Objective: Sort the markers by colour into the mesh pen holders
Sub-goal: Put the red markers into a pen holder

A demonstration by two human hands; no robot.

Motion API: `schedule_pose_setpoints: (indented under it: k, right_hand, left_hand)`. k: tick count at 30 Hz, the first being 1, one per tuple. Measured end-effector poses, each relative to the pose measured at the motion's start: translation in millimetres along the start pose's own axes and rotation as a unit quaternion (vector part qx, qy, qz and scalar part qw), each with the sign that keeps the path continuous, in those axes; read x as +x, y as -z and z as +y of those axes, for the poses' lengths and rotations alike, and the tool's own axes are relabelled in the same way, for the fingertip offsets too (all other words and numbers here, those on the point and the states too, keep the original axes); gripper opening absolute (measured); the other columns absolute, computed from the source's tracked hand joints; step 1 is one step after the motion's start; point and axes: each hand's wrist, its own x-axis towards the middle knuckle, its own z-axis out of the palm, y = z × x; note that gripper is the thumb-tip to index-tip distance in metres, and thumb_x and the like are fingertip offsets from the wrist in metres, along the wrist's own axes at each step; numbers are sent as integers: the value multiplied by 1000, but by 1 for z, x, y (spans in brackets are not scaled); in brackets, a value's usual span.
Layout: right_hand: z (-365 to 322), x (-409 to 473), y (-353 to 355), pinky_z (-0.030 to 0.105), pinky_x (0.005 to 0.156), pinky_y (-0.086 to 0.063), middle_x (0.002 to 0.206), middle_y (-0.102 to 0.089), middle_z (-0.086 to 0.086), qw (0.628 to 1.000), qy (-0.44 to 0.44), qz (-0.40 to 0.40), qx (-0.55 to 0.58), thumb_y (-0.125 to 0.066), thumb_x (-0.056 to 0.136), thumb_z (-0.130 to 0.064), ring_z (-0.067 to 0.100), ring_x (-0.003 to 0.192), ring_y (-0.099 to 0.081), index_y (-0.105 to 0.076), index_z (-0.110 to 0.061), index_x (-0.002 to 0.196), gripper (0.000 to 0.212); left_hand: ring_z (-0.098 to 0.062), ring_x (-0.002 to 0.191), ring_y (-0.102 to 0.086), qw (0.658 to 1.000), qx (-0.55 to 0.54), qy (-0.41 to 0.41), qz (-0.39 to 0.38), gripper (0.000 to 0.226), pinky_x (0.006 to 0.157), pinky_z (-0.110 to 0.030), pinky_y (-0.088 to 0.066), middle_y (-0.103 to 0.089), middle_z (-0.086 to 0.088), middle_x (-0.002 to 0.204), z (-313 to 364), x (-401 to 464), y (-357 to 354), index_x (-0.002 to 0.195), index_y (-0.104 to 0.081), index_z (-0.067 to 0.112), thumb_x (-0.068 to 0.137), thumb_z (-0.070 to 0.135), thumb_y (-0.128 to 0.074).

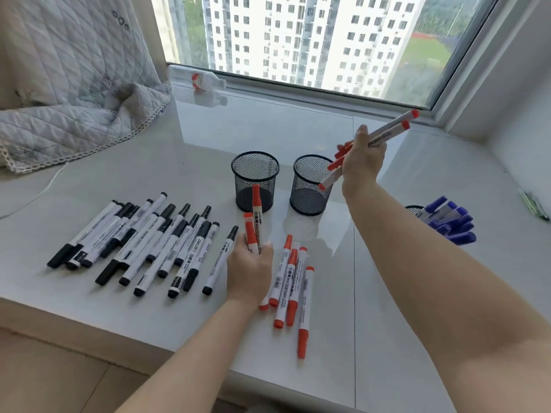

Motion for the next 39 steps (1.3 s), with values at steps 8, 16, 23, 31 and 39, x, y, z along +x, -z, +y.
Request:
schedule_pose_setpoints:
  k: [8,16,23,31,39]
  right_hand:
    - [-6,15,-22,20,43,-45,58,-53,0,991,-50,48,118,-44,96,-29,8,45,-56,-38,-17,92,14]
    - [31,16,-16,28,58,-46,77,-64,-9,996,-1,-35,-81,-47,93,-35,11,54,-50,-39,-20,101,19]
    - [49,3,5,31,62,-43,97,-67,12,960,41,-109,-253,-49,92,-29,19,65,-51,-37,-15,92,18]
    - [36,-34,41,38,60,-41,73,-51,5,947,59,-111,-297,-49,91,-22,24,64,-49,-38,-11,88,16]
    - [27,-68,72,30,54,-38,67,-44,-1,937,52,-144,-314,-51,89,-15,18,59,-44,-40,-14,83,13]
  left_hand:
    - [-23,71,-61,1000,-23,-7,-5,8,73,-47,-55,-58,2,73,-5,0,1,80,-50,28,85,24,-55]
    - [-24,71,-62,1000,-19,-10,-1,8,73,-45,-54,-58,1,71,-8,2,-1,81,-49,27,85,24,-56]
    - [-24,68,-61,1000,-18,-9,9,12,67,-38,-52,-58,-1,69,-7,4,-2,76,-48,26,84,23,-56]
    - [-13,54,-57,998,-62,14,26,15,62,-35,-51,-55,3,65,-5,0,1,75,-47,27,87,27,-56]
    - [-27,61,-57,988,-78,-31,132,17,60,-37,-49,-57,-4,67,19,14,11,76,-45,24,88,31,-55]
